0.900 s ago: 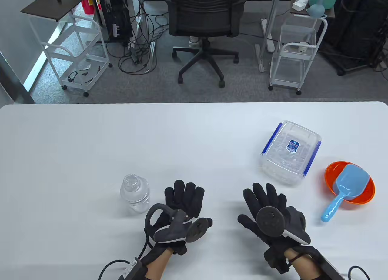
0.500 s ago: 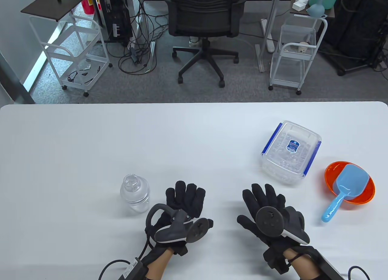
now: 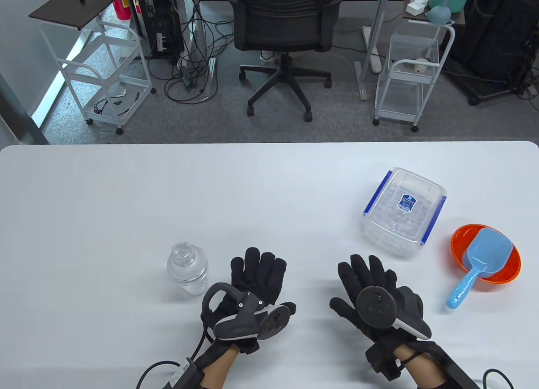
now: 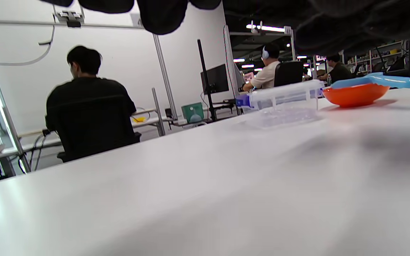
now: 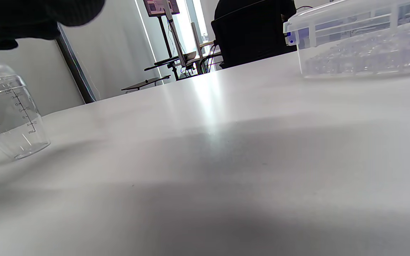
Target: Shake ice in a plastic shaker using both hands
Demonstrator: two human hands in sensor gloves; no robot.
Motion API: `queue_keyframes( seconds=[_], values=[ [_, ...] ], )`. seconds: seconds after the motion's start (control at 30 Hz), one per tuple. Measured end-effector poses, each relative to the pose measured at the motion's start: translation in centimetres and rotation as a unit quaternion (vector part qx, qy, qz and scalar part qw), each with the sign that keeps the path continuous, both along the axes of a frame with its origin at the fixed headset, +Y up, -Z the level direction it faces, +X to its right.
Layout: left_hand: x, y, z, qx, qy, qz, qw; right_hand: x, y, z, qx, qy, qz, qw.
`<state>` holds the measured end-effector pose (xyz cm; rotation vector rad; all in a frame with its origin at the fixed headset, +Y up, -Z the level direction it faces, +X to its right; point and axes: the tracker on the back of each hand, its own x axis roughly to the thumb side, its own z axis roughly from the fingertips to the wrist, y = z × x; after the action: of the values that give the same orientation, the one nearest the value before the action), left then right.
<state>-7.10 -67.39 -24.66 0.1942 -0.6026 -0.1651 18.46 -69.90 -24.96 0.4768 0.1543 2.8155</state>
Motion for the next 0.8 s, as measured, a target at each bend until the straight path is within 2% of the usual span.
queue_keyframes(
  seconds=[0.1,0.17,0.27,0.33,0.4,0.47,0.57,0.7,0.8],
  values=[
    [-2.1,1.7,0.2,0.078,0.045,0.025,0.996,-0.1,0.0,0.1,0.003,0.001,0.000,1.000],
    [-4.5,3.0,0.4,0.144,0.102,0.059,0.982,-0.2,0.0,0.1,0.006,0.002,0.004,1.000],
    [-8.5,3.8,0.3,0.174,0.195,0.108,0.959,-0.2,0.0,0.1,0.009,0.001,0.003,1.000],
    [-11.3,3.3,-0.1,0.155,0.253,0.157,0.942,-0.1,0.0,0.1,0.011,0.000,0.002,1.000],
    [-13.8,2.1,-0.7,0.110,0.292,0.231,0.921,-0.1,0.0,0.1,0.011,-0.001,0.000,1.000],
    [-15.6,0.3,-1.5,0.035,0.318,0.326,0.890,0.0,-0.1,0.1,0.008,0.001,-0.004,1.000],
    [-16.6,-1.6,-2.3,-0.054,0.330,0.403,0.852,-0.1,-0.1,0.1,0.003,0.004,-0.008,1.000],
    [-17.1,-2.4,-2.9,-0.112,0.317,0.434,0.836,-0.1,-0.2,0.1,0.000,0.006,-0.008,1.000],
    [-17.3,-2.4,-3.0,-0.127,0.304,0.486,0.809,-0.1,-0.2,0.1,-0.003,0.007,-0.012,1.000]
  ],
)
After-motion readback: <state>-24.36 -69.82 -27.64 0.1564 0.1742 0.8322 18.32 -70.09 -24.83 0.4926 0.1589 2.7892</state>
